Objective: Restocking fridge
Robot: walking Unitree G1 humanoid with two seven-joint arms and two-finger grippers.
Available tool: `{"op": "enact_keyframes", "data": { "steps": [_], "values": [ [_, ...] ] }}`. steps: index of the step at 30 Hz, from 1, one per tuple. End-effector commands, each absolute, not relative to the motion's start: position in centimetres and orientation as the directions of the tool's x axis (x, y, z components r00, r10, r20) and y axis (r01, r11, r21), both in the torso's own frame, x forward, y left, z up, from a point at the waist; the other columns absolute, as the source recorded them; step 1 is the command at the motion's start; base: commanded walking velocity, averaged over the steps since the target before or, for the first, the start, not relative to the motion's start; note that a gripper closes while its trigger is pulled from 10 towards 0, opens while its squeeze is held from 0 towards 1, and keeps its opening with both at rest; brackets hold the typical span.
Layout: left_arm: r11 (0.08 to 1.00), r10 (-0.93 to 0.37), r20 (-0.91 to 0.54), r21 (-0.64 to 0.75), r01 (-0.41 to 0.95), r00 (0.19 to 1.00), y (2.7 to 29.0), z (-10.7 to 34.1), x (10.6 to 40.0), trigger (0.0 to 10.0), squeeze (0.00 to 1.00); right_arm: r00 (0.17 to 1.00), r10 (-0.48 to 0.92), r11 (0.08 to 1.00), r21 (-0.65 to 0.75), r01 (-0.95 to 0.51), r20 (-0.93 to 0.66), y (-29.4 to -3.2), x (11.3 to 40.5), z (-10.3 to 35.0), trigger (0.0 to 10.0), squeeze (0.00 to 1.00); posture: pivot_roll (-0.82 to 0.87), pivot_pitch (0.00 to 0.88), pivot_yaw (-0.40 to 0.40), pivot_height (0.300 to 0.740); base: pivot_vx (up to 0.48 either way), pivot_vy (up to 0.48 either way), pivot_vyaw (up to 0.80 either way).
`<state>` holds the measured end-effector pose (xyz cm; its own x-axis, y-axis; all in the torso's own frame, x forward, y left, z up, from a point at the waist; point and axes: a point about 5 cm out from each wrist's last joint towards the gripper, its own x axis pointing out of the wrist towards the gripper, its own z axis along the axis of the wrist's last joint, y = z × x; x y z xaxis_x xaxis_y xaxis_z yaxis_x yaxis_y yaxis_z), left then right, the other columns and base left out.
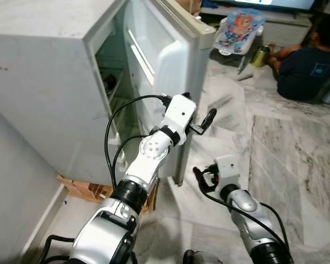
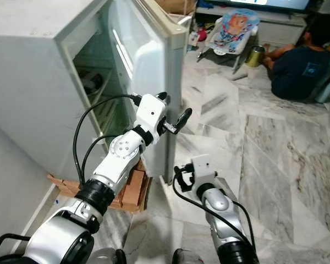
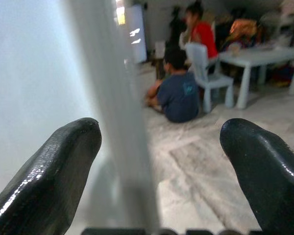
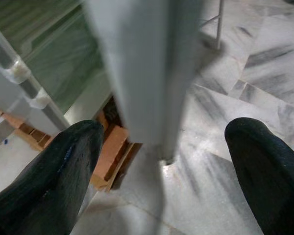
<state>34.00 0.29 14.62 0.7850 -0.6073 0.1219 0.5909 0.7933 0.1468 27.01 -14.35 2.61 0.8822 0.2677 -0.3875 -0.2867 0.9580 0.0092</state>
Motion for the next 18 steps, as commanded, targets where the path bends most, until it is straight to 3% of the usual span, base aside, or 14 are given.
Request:
{"op": "enact_keyframes", "data": {
  "steps": [1,5,8,13,18],
  "values": [
    [0.803,-0.595,0.193,0.110,0.585,0.780,-1.6,16.8,34.2,10.0,0.00,0.876,0.267,0.958,0.010,-0.287,-0.403,-14.4,26.8,2.3,10.0,0.00,-0.08,0.034,0.022,0.740,0.000,0.000,0.00],
    [0.893,-0.451,0.141,0.094,0.441,0.882,4.4,14.8,35.1,10.0,0.00,0.874,0.271,0.958,0.025,-0.285,-0.403,-14.4,26.7,2.2,10.0,0.00,-0.07,0.033,0.025,0.740,0.000,0.000,0.00],
    [0.924,-0.382,0.116,0.053,0.378,0.917,6.8,13.3,34.4,10.0,0.00,0.876,0.276,0.957,0.030,-0.288,-0.396,-14.3,26.8,2.4,10.0,0.00,-0.07,0.033,0.025,0.740,0.000,0.000,0.00],
    [0.948,-0.318,0.073,0.023,0.317,0.945,8.6,11.3,32.8,10.0,0.00,0.871,0.281,0.956,0.035,-0.292,-0.403,-14.2,26.9,2.3,10.0,0.00,-0.04,0.042,0.018,0.740,0.000,0.000,0.00],
    [0.964,-0.267,0.055,0.000,0.267,0.962,9.2,10.1,31.8,10.0,0.00,0.865,0.284,0.954,0.032,-0.298,-0.413,-14.0,26.9,2.2,10.0,0.00,-0.03,0.044,0.015,0.740,0.000,-0.320,-0.25]
  ]
}}
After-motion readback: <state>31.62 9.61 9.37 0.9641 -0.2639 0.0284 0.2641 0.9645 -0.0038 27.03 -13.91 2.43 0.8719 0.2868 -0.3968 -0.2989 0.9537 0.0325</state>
